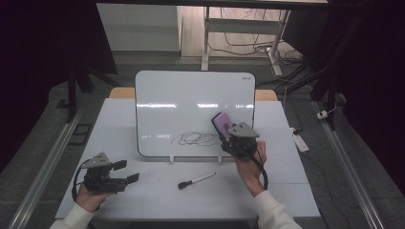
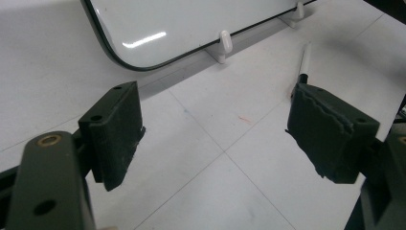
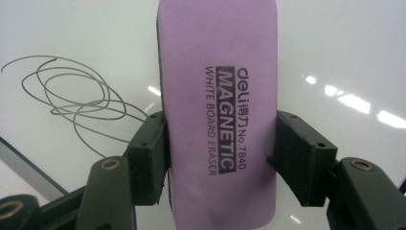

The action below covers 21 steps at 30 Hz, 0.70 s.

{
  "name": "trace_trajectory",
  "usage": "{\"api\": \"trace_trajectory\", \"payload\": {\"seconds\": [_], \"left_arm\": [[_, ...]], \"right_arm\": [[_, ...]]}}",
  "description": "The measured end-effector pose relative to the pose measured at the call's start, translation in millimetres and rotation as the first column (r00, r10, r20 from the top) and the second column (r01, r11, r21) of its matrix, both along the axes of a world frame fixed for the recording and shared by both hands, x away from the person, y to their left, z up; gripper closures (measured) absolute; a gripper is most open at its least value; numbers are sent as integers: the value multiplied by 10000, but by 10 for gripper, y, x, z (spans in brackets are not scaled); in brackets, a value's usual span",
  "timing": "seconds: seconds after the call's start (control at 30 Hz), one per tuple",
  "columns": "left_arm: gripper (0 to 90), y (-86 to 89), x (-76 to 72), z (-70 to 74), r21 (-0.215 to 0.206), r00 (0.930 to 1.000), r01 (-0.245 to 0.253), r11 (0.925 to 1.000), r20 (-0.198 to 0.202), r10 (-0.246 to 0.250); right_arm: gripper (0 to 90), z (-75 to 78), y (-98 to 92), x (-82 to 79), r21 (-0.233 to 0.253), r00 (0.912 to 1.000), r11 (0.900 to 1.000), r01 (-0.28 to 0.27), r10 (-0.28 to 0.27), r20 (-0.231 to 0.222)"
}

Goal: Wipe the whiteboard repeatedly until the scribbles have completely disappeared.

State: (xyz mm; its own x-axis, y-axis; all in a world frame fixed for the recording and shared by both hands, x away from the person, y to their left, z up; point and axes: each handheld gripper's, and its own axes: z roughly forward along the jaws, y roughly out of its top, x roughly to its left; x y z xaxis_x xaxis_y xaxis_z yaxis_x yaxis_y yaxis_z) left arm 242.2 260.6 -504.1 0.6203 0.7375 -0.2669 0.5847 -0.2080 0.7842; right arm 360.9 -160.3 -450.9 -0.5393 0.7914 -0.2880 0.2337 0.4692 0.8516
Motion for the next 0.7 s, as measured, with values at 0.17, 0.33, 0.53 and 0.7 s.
{"api": "trace_trajectory", "payload": {"seconds": [0.17,0.33,0.53,0.7], "left_arm": [[202,-8,0,-2,11,10000,15,10000,-7,-15],[202,-17,-4,-1,57,10000,60,10000,20,-60],[202,6,-12,-2,-14,10000,-9,10000,-9,9],[202,5,-16,-2,-4,10000,3,10000,2,-3]], "right_arm": [[402,-97,227,-55,-281,9978,9977,-615,608,-266],[402,-222,536,-143,-477,9839,9850,-1659,1621,-751],[402,-135,410,-91,-437,9933,9927,-1125,1112,-316],[402,-45,171,-14,113,9991,9992,-388,389,-142]]}}
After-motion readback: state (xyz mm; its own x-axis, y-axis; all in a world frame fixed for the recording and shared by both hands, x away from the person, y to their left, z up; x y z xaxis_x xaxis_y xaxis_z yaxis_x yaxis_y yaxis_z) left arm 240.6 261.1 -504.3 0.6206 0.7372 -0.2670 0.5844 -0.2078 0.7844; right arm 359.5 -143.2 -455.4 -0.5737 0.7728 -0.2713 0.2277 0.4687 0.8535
